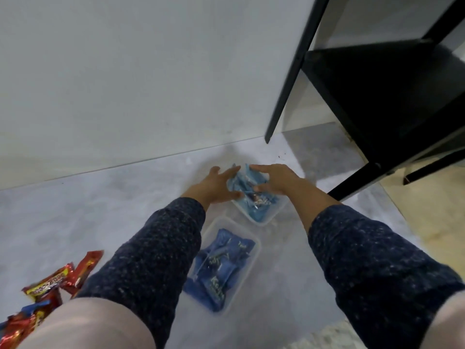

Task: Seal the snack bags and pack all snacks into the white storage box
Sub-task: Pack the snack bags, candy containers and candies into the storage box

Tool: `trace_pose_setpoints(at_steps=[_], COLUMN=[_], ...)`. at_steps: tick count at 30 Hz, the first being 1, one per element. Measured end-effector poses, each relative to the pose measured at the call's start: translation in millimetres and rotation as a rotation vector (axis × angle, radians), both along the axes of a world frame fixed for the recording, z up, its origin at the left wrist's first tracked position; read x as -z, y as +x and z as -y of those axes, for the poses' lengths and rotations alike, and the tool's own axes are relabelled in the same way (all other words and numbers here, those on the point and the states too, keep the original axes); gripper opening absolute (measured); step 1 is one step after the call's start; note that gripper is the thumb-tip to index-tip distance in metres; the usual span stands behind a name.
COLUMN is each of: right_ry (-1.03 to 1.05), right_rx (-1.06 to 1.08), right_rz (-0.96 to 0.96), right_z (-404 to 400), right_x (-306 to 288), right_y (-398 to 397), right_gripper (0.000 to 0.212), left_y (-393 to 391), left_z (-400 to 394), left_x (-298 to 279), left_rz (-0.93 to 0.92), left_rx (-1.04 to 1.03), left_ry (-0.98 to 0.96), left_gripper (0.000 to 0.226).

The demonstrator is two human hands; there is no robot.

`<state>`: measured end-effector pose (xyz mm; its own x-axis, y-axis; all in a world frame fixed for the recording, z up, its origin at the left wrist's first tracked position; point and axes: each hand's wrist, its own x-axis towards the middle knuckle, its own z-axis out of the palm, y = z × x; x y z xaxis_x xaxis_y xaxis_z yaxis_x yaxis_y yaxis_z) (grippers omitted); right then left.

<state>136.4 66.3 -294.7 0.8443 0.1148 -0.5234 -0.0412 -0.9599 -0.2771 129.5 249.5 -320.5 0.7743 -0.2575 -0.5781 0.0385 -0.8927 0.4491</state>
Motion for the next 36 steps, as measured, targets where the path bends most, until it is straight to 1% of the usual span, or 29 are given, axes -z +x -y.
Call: trace_pose_setpoints(at_steps=[2,6,9,12,15,20,23,26,28,32,34,36], right_ry=[0.038,0.115,0.138,0.099,0.121,0.208,0.241,0.263,0.271,0.396,0.429,0.471], right_rx=[0.038,0.115,0.153,0.159,0.210,0.356,0.433,0.473,0.489,0.588,0.638,0.671], right_rz=[0.019,0.012,0.017,0.075,0.138,0.219,0.219,0.184,0.143,0.059,0.002,-0.080], right_z=[0.0,0.1,-4.7,-9.7,-14.2,-28.5,-48.3,-68.3,-80.6,-93.8,-95.1,-96.4], right_x=[3.8,8.9,6.0,-5.3,-23.1,-49.3,-57.5,-52.4,-42.3,-25.7,-24.0,-24.6], right_y=[-0.3,-7.0,-15.5,-26.7,-41.6,-89.3,-129.1,-167.1,-190.8,-225.4,-232.8,-235.0], right_gripper=[0.073,0.075,0.077,0.076,0.076,0.080,0.081,0.084,0.084,0.081,0.084,0.093], left_y=[-2.6,-7.9,-10.8,-15.0,-21.4,-48.1,-73.7,-103.2,-122.6,-149.9,-157.3,-163.0], left_z=[3.6,7.6,5.8,0.9,-6.0,-24.3,-43.9,-60.7,-71.9,-92.1,-97.1,-98.1], left_x=[3.4,-5.4,-10.9,-21.2,-40.6,-74.2,-82.7,-78.2,-69.0,-48.7,-45.4,-45.0], left_rz=[0.036,0.130,0.141,0.115,0.177,0.257,0.220,0.184,0.161,0.091,0.019,-0.097], left_rx=[-0.054,-0.081,-0.132,-0.092,-0.062,0.069,0.115,0.158,0.181,0.162,0.140,0.121], left_ry=[-0.022,-0.072,-0.108,-0.097,-0.105,-0.157,-0.228,-0.210,-0.190,-0.229,-0.271,-0.330], left_gripper=[0.092,0.075,0.082,0.089,0.092,0.084,0.079,0.082,0.080,0.084,0.088,0.095])
